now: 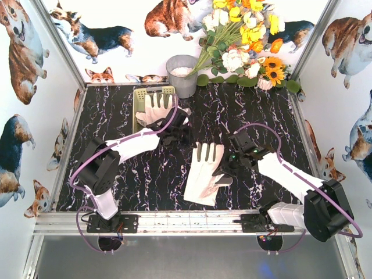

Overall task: Put the gloves into the storage basket
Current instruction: Pair the glove with the glove.

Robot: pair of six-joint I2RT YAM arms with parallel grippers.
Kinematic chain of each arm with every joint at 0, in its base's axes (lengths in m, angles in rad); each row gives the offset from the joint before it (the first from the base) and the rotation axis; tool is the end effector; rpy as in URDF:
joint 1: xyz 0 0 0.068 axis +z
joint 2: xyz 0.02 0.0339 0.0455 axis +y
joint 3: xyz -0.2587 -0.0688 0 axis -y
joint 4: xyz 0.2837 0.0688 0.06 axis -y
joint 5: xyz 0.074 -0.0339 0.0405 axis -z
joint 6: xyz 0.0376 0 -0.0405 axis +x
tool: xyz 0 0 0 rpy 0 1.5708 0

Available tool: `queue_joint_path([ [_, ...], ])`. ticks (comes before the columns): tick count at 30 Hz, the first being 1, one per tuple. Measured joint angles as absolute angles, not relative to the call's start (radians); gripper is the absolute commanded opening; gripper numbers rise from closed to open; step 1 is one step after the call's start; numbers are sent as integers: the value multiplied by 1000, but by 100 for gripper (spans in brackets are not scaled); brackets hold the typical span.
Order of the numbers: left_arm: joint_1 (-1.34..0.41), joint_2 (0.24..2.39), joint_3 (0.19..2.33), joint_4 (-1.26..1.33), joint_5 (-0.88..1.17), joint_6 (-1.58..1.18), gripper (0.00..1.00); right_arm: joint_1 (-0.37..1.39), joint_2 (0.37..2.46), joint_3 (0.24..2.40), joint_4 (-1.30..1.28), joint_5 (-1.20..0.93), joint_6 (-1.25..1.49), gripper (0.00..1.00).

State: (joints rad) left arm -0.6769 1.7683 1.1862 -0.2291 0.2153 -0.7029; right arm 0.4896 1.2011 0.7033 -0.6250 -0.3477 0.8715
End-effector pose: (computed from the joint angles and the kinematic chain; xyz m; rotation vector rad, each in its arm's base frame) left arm 0.3200 -0.2674 0.1810 0.0769 2.5539 -0.8613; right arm 0.2162 0.1297 0.1734 0.4365 2.8693 0.8116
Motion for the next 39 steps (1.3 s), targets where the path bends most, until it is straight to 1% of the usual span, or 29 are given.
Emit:
queue_joint_path([
  [5,-677,1800,1243,-257,214,-687,0,490,1201,654,-572,-349,916,0],
  [10,-678,1835,1247,-276,216,-676,0,490,1213,640,-567,-341,915,0],
  [35,-680,1916,1245,-282,194,-633,0,490,1417,640,-493,-339,844,0],
  [36,-680,1917,1245,-282,194,-631,3,490,1419,640,-492,-340,843,0],
  [39,-680,1917,1246,-284,193,-624,24,490,1430,645,-490,-345,839,0],
])
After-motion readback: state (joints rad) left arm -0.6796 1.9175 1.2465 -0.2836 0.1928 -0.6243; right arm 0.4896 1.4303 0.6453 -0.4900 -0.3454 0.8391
